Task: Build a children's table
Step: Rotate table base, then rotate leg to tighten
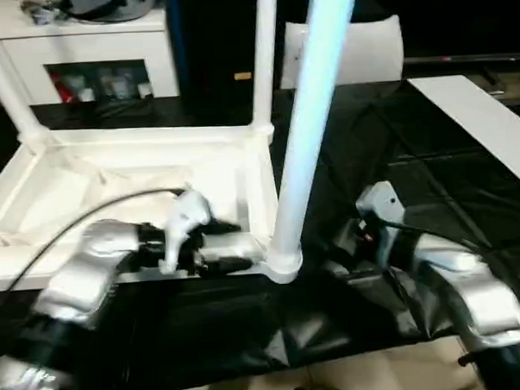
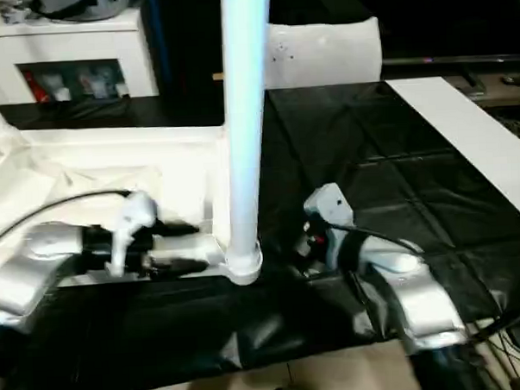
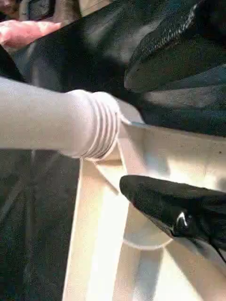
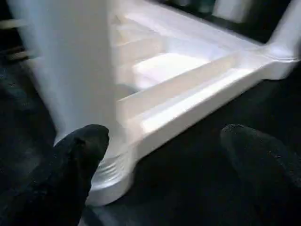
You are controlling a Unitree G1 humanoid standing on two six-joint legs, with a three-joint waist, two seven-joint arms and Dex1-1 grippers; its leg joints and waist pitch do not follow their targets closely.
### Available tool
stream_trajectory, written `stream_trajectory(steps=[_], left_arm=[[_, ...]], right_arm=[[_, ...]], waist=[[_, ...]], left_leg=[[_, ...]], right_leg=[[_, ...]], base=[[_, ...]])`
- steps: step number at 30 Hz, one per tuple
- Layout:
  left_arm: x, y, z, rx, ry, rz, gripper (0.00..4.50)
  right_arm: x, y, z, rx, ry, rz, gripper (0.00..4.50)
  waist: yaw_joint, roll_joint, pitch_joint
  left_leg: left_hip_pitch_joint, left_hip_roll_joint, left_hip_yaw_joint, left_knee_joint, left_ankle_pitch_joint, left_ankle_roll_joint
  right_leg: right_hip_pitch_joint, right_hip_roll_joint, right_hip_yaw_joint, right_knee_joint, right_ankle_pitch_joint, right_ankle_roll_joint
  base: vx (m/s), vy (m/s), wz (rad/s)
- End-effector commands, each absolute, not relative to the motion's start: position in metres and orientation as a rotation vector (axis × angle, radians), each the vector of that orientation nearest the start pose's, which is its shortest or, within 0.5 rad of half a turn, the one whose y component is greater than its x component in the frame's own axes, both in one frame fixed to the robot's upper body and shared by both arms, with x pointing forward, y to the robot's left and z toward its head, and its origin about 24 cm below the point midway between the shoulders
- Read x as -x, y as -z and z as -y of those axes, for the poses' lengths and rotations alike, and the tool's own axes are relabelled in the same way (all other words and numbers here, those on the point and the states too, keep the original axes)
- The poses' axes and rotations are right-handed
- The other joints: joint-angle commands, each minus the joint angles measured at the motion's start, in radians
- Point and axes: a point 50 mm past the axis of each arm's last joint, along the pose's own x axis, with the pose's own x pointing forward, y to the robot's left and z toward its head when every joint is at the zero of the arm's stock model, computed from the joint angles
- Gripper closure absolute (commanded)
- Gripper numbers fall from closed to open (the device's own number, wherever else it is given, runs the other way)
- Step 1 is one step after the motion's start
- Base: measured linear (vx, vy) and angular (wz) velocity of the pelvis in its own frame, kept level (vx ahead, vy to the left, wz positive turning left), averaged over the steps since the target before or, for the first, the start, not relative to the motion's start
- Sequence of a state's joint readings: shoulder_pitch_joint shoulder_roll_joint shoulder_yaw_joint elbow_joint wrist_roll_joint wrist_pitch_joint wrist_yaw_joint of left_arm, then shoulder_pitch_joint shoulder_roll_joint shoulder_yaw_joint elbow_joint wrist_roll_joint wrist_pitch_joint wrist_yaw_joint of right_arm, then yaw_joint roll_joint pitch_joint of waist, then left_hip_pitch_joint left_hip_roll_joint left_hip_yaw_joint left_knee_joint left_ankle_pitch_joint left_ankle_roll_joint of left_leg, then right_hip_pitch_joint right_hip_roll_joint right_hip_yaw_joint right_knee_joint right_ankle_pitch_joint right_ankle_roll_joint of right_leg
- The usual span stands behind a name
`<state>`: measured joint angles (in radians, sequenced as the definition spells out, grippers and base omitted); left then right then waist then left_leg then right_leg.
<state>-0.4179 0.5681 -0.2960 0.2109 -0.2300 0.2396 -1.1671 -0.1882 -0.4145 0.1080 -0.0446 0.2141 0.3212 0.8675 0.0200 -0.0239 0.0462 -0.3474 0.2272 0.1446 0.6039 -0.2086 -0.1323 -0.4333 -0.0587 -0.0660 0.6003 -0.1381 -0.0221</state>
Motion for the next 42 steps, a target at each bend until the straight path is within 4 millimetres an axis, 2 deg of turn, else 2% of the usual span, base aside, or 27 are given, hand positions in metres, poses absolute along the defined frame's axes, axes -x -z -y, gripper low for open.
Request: stream_trajectory(steps=[1,3,5,6,7,11,12,14,15,18,19,25,29,30,33,36,42], left_arm=[[-0.288,-0.078,-0.158,-0.363,1.345,-0.398,1.71],[-0.287,-0.075,-0.158,-0.367,1.355,-0.405,1.84],[-0.287,-0.073,-0.158,-0.369,1.359,-0.403,2.13],[-0.286,-0.071,-0.158,-0.374,1.366,-0.404,2.13],[-0.286,-0.069,-0.157,-0.377,1.370,-0.405,2.14],[-0.287,-0.067,-0.158,-0.394,1.374,-0.405,2.55],[-0.288,-0.065,-0.160,-0.413,1.378,-0.417,2.57],[-0.289,-0.063,-0.163,-0.443,1.377,-0.441,2.65],[-0.289,-0.062,-0.165,-0.447,1.376,-0.448,2.80],[-0.289,-0.061,-0.165,-0.449,1.375,-0.453,2.97],[-0.290,-0.060,-0.166,-0.454,1.374,-0.463,3.19],[-0.292,-0.056,-0.168,-0.482,1.379,-0.491,3.55],[-0.293,-0.055,-0.168,-0.492,1.389,-0.503,4.02],[-0.293,-0.055,-0.168,-0.493,1.390,-0.503,4.02],[-0.294,-0.055,-0.168,-0.498,1.395,-0.506,4.32],[-0.295,-0.056,-0.166,-0.497,1.406,-0.502,4.39],[-0.292,-0.057,-0.161,-0.456,1.480,-0.488,4.45]], right_arm=[[-0.257,-0.076,0.152,0.171,-1.047,-0.235,0.00],[-0.252,-0.078,0.153,0.177,-1.069,-0.247,0.00],[-0.250,-0.079,0.154,0.177,-1.075,-0.252,0.00],[-0.248,-0.079,0.154,0.177,-1.086,-0.260,0.00],[-0.246,-0.078,0.154,0.176,-1.097,-0.266,0.00],[-0.242,-0.079,0.153,0.173,-1.114,-0.275,0.00],[-0.241,-0.079,0.153,0.174,-1.118,-0.279,0.00],[-0.240,-0.080,0.153,0.174,-1.120,-0.285,0.00],[-0.239,-0.080,0.153,0.175,-1.119,-0.286,0.00],[-0.239,-0.080,0.154,0.177,-1.117,-0.290,0.00],[-0.238,-0.079,0.154,0.182,-1.115,-0.293,0.00],[-0.238,-0.076,0.153,0.185,-1.114,-0.298,0.00],[-0.239,-0.073,0.154,0.190,-1.107,-0.302,0.00],[-0.239,-0.073,0.154,0.190,-1.107,-0.302,0.00],[-0.240,-0.073,0.154,0.194,-1.105,-0.301,0.00],[-0.240,-0.073,0.154,0.198,-1.102,-0.296,0.00],[-0.246,-0.078,0.153,0.208,-1.083,-0.267,0.00]], waist=[[0.004,0.017,-0.060],[0.007,0.018,-0.061],[0.010,0.016,-0.063],[0.010,0.012,-0.062],[0.014,0.015,-0.061],[0.016,0.015,-0.061],[0.015,0.008,-0.060],[0.015,0.012,-0.059],[0.016,0.018,-0.059],[0.016,0.014,-0.060],[0.016,0.014,-0.060],[0.017,0.015,-0.063],[0.018,0.015,-0.063],[0.018,0.014,-0.063],[0.019,0.015,-0.062],[0.018,0.015,-0.063],[0.019,0.014,-0.065]], left_leg=[[-0.009,-0.018,0.021,-0.072,-0.229,0.042],[-0.009,-0.016,0.021,-0.071,-0.214,0.042],[-0.011,-0.017,0.021,-0.070,-0.203,0.043],[-0.010,-0.017,0.023,-0.070,-0.204,0.043],[-0.008,-0.017,0.023,-0.069,-0.208,0.044],[-0.008,-0.018,0.022,-0.070,-0.221,0.043],[-0.010,-0.018,0.023,-0.070,-0.221,0.046],[-0.009,-0.019,0.021,-0.071,-0.223,0.044],[-0.007,-0.020,0.021,-0.070,-0.227,0.042],[-0.008,-0.020,0.021,-0.070,-0.226,0.040],[-0.009,-0.018,0.020,-0.070,-0.224,0.040],[-0.010,-0.017,0.019,-0.072,-0.215,0.041],[-0.011,-0.016,0.020,-0.072,-0.204,0.042],[-0.011,-0.016,0.021,-0.072,-0.203,0.042],[-0.010,-0.016,0.021,-0.072,-0.207,0.040],[-0.011,-0.017,0.020,-0.072,-0.210,0.039],[-0.011,-0.015,0.021,-0.072,-0.185,0.041]], right_leg=[[0.070,-0.039,0.028,-0.088,-0.449,-0.087],[0.070,-0.040,0.030,-0.085,-0.425,-0.096],[0.072,-0.040,0.031,-0.082,-0.409,-0.102],[0.070,-0.039,0.030,-0.084,-0.418,-0.101],[0.069,-0.040,0.030,-0.085,-0.430,-0.096],[0.067,-0.041,0.028,-0.092,-0.465,-0.078],[0.067,-0.040,0.027,-0.094,-0.472,-0.071],[0.066,-0.040,0.026,-0.095,-0.493,-0.059],[0.065,-0.041,0.026,-0.097,-0.504,-0.052],[0.065,-0.041,0.024,-0.099,-0.512,-0.048],[0.065,-0.042,0.025,-0.098,-0.505,-0.054],[0.068,-0.043,0.025,-0.094,-0.467,-0.067],[0.070,-0.044,0.028,-0.089,-0.434,-0.085],[0.070,-0.044,0.028,-0.089,-0.428,-0.089],[0.071,-0.045,0.028,-0.089,-0.435,-0.088],[0.072,-0.045,0.028,-0.090,-0.441,-0.086],[0.074,-0.046,0.031,-0.082,-0.385,-0.110]], base=[[0.000,0.000,0.00],[0.000,0.000,0.00],[0.000,0.000,0.00],[0.000,0.000,0.00],[0.000,0.000,0.00],[0.000,0.000,0.00],[0.000,0.000,0.00],[0.000,0.000,0.00],[0.000,0.000,0.00],[0.000,0.000,0.00],[0.000,0.000,0.00],[0.000,0.000,0.00],[0.000,0.000,0.00],[0.000,0.000,0.00],[0.000,0.000,0.00],[0.000,0.000,0.00],[0.000,0.000,0.00]])
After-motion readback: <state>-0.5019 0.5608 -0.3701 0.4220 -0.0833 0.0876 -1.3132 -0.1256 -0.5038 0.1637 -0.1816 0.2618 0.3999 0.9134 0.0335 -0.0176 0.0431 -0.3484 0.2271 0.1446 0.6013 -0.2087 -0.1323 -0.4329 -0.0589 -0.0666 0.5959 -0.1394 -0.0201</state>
